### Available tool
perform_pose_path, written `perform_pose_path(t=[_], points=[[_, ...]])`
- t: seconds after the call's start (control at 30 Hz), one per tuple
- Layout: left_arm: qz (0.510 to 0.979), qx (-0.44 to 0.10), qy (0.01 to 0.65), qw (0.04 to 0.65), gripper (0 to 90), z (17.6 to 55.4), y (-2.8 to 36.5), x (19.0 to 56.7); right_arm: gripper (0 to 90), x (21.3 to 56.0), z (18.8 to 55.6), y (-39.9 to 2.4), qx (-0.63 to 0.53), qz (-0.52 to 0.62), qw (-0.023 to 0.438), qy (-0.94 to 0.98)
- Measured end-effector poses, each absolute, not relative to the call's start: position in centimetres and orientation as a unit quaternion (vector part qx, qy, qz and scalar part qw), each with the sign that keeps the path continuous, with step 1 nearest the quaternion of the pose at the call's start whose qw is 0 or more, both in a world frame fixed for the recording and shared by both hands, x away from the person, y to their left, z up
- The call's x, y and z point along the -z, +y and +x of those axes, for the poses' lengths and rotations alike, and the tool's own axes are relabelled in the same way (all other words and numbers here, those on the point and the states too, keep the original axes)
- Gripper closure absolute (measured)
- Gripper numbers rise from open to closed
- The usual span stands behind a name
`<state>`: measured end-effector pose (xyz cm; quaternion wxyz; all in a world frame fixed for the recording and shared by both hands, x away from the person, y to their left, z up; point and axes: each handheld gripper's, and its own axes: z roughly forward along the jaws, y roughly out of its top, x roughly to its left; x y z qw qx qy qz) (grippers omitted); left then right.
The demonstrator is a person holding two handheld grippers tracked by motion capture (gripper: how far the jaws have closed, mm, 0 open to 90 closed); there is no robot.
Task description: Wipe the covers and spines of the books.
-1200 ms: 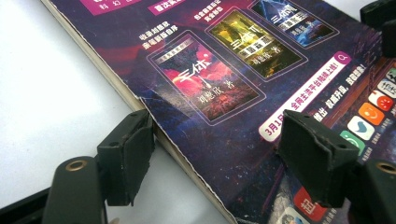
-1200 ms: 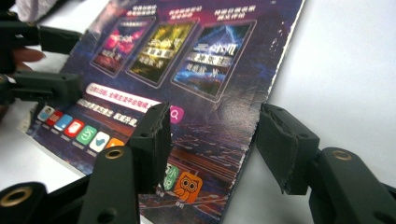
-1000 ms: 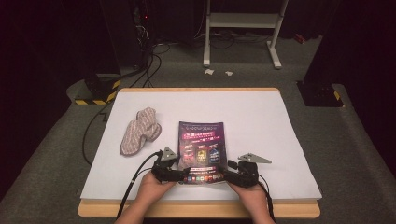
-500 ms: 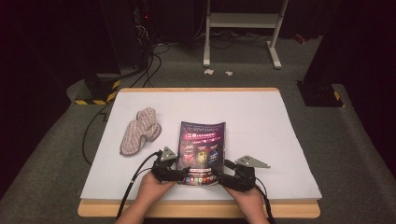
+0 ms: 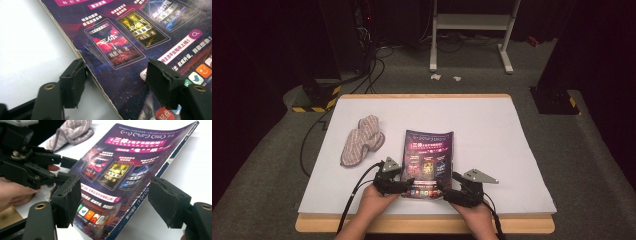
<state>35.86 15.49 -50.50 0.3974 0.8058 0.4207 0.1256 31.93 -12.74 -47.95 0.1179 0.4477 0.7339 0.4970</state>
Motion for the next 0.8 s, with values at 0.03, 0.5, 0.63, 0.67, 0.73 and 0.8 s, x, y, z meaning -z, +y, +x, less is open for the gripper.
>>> perform_pose_path(t=[0.03, 0.5, 0.63, 0.67, 0.73, 0.8], points=[[0.805, -0.125, 0.422, 0.398, 35.0, 35.9, 15.5, 50.5, 26.8, 48.0, 31.9, -12.7, -0.496, 0.448, 0.119, 0.734], [0.806, -0.13, 0.42, 0.397, 35.9, 35.8, 15.4, 50.5, 27.8, 48.7, 32.4, -13.4, -0.502, 0.475, 0.099, 0.716], [0.806, -0.132, 0.421, 0.396, 36.1, 35.7, 15.4, 50.5, 28.4, 48.7, 31.9, -13.3, -0.502, 0.469, 0.094, 0.721], [0.805, -0.132, 0.421, 0.396, 36.2, 35.8, 15.4, 50.5, 30.0, 48.8, 31.8, -13.4, -0.492, 0.469, 0.103, 0.726], [0.805, -0.132, 0.421, 0.396, 36.2, 35.8, 15.4, 50.5, 29.8, 48.9, 31.9, -13.4, -0.486, 0.474, 0.104, 0.727], [0.805, -0.131, 0.421, 0.397, 36.2, 35.8, 15.3, 50.5, 29.4, 49.2, 32.1, -13.5, -0.477, 0.486, 0.101, 0.726]])
